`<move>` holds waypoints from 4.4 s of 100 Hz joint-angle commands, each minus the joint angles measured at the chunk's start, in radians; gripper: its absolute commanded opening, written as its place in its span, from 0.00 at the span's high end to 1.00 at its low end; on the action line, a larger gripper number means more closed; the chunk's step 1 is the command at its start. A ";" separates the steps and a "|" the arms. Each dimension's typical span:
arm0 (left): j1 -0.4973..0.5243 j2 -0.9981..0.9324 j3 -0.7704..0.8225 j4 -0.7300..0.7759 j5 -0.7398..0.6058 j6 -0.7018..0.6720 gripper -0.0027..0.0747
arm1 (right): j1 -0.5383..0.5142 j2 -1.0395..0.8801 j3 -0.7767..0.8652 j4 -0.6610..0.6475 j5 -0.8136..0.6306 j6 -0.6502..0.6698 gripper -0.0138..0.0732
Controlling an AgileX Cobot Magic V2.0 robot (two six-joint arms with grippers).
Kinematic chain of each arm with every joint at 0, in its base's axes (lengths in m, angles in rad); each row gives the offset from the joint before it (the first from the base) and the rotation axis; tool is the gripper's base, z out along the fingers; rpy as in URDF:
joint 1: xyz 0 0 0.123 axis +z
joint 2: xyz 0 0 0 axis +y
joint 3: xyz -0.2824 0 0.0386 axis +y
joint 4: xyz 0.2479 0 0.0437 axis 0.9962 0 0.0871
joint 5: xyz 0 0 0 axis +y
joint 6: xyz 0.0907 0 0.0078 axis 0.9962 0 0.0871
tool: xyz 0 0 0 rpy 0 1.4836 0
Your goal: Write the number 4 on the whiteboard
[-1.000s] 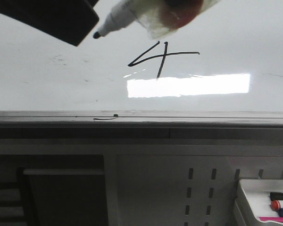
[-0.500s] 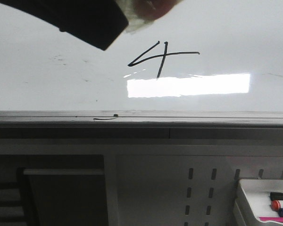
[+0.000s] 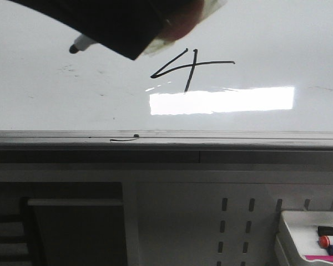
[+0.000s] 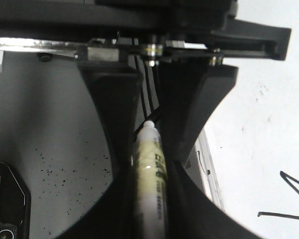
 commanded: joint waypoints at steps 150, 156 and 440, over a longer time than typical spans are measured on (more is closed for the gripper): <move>0.004 0.011 -0.008 0.019 -0.075 -0.045 0.99 | 0.000 -0.135 -0.048 0.004 -0.161 0.008 0.92; 0.004 0.011 0.017 0.019 -0.114 -0.065 0.99 | -0.003 -0.162 -0.048 0.004 -0.165 0.009 0.91; 0.007 0.352 0.077 -0.747 -1.212 -0.195 0.69 | -0.238 -0.392 0.014 0.040 -0.161 0.189 0.91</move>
